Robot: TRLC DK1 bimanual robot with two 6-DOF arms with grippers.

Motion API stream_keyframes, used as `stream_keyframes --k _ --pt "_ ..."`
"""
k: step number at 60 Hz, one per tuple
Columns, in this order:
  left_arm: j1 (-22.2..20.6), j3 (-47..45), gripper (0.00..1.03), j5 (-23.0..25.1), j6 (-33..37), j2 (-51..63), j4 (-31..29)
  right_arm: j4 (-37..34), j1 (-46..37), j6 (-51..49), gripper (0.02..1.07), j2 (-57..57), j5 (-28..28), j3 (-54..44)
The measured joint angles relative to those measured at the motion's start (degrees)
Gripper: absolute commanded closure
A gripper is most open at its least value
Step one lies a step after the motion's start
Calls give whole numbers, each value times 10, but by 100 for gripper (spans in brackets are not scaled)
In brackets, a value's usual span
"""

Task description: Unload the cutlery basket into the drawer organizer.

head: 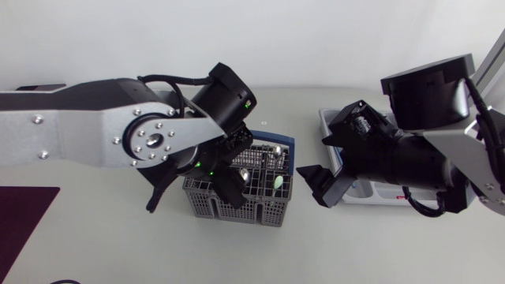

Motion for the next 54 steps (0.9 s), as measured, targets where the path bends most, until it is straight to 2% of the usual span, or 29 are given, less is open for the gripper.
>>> stream_keyframes --k 4,6,8,12,42,54 --pt "0 1 53 -5 -8 9 0 0 0 0 7 0 0 -2" --pt "0 1 65 -5 -12 10 0 0 0 0 7 0 0 -3" --pt "0 1 72 -5 -19 10 0 0 0 0 7 0 0 -3" --pt "0 4 79 -6 -23 10 0 0 0 0 7 0 0 -3" --pt "-9 9 90 -9 -35 28 -5 0 -2 0 7 -2 -1 -21" --pt "-9 10 92 -10 -36 28 -8 1 -2 0 7 -10 -1 -31"
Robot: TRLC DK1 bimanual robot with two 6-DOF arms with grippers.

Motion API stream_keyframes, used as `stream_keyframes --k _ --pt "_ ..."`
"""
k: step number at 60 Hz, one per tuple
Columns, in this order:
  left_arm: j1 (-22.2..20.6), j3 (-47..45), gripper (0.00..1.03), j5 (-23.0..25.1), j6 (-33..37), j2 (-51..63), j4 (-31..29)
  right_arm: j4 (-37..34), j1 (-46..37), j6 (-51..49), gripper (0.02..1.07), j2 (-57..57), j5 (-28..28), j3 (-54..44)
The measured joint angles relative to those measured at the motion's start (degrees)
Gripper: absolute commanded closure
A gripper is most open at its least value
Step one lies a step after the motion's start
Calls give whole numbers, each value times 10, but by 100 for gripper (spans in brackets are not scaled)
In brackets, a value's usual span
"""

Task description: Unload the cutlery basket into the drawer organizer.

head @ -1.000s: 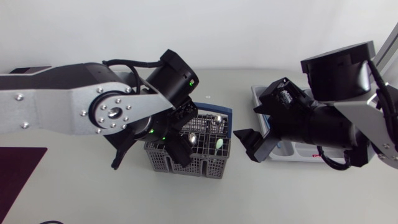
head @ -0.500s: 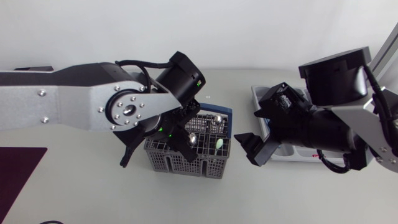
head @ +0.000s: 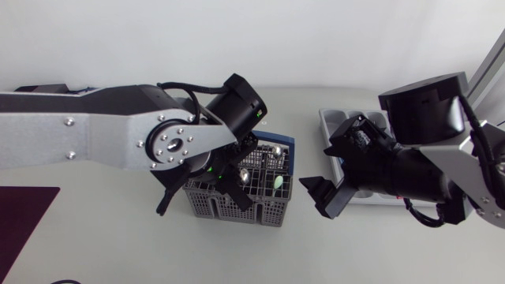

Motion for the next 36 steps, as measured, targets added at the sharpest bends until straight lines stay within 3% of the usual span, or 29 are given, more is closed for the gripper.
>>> stream_keyframes --k 36 --pt "-26 -11 92 -39 0 -101 -4 0 1 0 7 -10 0 -2"
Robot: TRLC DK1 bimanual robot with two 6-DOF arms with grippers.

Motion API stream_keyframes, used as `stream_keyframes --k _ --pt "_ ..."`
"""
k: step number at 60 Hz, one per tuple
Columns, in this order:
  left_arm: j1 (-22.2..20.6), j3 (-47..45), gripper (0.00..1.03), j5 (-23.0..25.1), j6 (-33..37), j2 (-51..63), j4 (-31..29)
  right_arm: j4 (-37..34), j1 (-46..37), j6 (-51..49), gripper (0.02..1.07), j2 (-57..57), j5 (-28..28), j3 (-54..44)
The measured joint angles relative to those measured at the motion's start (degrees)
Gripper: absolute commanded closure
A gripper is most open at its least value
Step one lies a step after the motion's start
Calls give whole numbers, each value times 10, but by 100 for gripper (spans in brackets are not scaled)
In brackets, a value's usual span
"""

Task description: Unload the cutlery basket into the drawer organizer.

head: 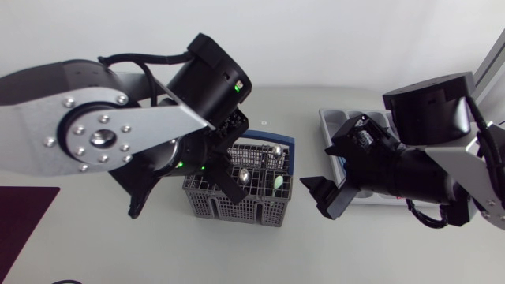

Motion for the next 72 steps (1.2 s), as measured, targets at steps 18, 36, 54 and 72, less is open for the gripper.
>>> stream_keyframes --k 18,36,54,72 --pt "-36 -13 92 -40 0 -40 4 0 2 0 7 -5 0 0" --pt "-45 -47 91 -72 2 -50 45 2 7 2 7 -9 0 -7" --pt "-9 -47 82 -50 -30 -57 60 4 11 2 7 -9 0 -9" --pt "-17 -47 85 -42 -39 -58 57 4 11 2 7 -9 0 -9"
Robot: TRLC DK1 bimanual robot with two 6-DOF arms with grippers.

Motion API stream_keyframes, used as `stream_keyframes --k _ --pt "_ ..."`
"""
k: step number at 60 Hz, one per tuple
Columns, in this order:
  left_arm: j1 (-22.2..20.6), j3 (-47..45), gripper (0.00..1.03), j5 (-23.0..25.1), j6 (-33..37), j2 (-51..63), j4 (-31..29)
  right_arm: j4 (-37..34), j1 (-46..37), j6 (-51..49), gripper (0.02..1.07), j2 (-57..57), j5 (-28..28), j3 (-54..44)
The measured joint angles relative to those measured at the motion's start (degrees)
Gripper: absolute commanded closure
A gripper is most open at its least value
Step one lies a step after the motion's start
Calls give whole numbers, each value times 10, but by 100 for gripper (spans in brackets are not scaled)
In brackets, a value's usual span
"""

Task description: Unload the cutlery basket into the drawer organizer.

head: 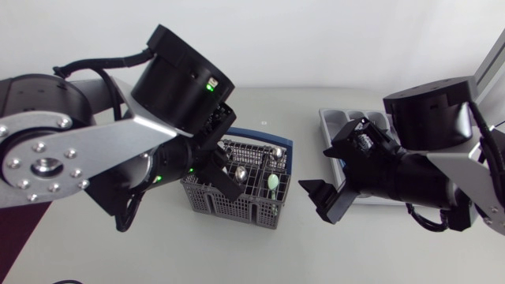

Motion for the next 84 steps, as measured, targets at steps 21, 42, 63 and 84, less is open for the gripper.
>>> stream_keyframes --k 21,42,63,84 --pt "-15 1 86 4 0 -14 -37 1 62 15 7 1 -4 -1" --pt "-19 13 86 9 0 -28 -52 8 91 26 7 22 -5 -1" --pt "-33 46 86 9 0 -62 -65 8 94 26 7 14 -5 -1" --pt "95 97 86 268 -38 -53 -57 22 105 31 7 -88 -2 -11"
